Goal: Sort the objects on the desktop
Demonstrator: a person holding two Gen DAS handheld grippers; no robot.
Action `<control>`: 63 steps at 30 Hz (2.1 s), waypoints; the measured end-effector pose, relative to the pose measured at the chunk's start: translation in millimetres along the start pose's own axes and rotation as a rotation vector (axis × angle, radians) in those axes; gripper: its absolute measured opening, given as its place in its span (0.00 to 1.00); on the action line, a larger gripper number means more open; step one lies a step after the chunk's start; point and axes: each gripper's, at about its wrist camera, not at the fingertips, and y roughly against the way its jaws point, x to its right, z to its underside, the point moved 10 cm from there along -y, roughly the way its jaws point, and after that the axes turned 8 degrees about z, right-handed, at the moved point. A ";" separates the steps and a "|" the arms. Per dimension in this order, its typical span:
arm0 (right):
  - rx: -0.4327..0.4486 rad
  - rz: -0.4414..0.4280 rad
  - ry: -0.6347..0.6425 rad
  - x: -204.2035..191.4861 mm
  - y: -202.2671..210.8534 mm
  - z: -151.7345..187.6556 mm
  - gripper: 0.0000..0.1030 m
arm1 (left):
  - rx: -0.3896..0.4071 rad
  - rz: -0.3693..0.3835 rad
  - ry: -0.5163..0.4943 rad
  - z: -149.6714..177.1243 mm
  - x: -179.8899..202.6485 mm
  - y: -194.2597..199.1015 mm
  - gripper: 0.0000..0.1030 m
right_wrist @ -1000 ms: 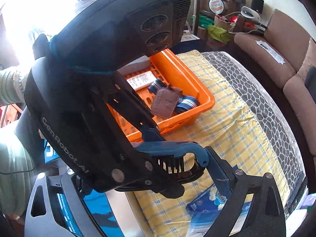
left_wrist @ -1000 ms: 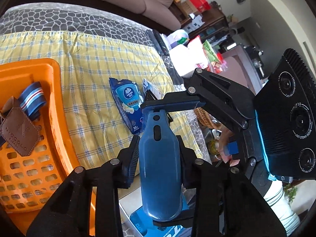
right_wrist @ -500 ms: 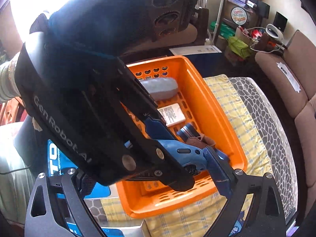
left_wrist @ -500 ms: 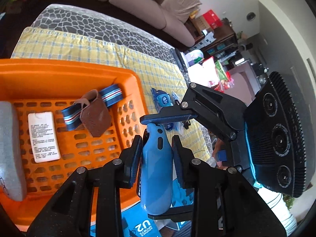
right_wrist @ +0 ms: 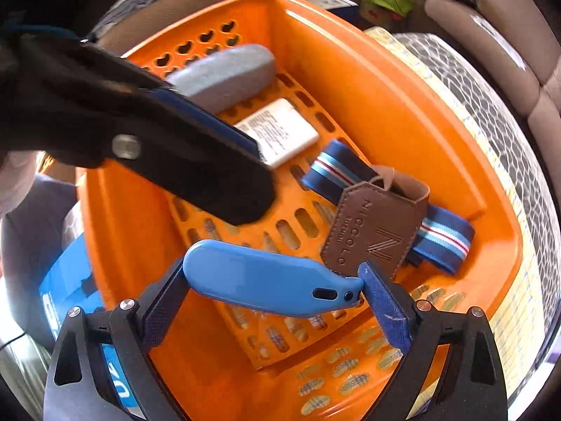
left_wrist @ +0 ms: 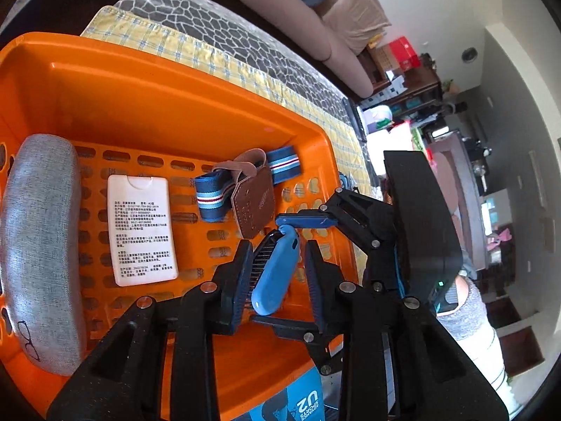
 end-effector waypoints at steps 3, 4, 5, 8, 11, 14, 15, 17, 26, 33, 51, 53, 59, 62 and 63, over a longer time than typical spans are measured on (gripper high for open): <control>-0.048 -0.018 -0.067 5.7 -9.3 1.6 0.94 | 0.002 0.001 -0.007 0.5 -2.0 2.5 0.30; -0.060 -0.006 -0.078 7.8 -11.3 0.7 0.94 | 0.002 0.000 -0.009 0.1 -2.6 2.7 0.31; -0.069 0.003 -0.091 10.4 -13.0 -0.3 0.94 | 0.003 -0.003 -0.008 0.6 -4.2 2.8 0.31; -0.084 0.040 -0.129 18.2 -16.3 -4.2 0.94 | 0.012 -0.004 0.001 0.4 -7.8 5.6 0.38; -0.092 0.098 -0.172 27.2 -15.4 -6.7 0.95 | 0.022 -0.009 0.004 1.3 -9.8 10.6 0.42; -0.066 0.093 -0.217 33.6 -2.9 -8.2 0.95 | 0.033 -0.010 0.006 1.6 -9.9 15.4 0.42; -0.052 0.104 -0.223 36.7 3.9 -7.8 0.95 | 0.035 -0.012 0.005 1.6 -9.3 16.9 0.42; -0.024 0.121 -0.242 41.8 18.5 -5.5 0.95 | 0.040 -0.017 0.002 2.8 -7.0 19.0 0.42; 0.051 0.192 -0.314 64.6 67.3 12.3 0.95 | 0.029 -0.093 -0.068 14.3 23.3 17.4 0.56; 0.097 0.202 -0.390 61.9 95.5 44.4 0.97 | 0.025 -0.172 -0.103 25.5 44.7 10.7 0.95; 0.148 0.172 -0.610 80.6 142.6 150.8 1.00 | -0.032 -0.220 -0.216 56.1 125.8 -38.4 1.00; 0.155 0.193 -0.644 95.1 153.0 171.9 1.00 | -0.050 -0.223 -0.231 58.8 137.0 -55.5 1.00; 0.168 0.235 -0.771 139.3 169.0 238.5 1.00 | -0.130 -0.216 -0.278 74.1 164.6 -119.3 1.00; 0.163 0.243 -0.835 159.2 165.1 270.8 1.00 | -0.167 -0.216 -0.286 79.8 171.9 -150.8 1.00; 0.157 0.246 -0.851 165.2 162.5 280.8 1.00 | -0.176 -0.214 -0.284 80.5 172.8 -160.4 1.00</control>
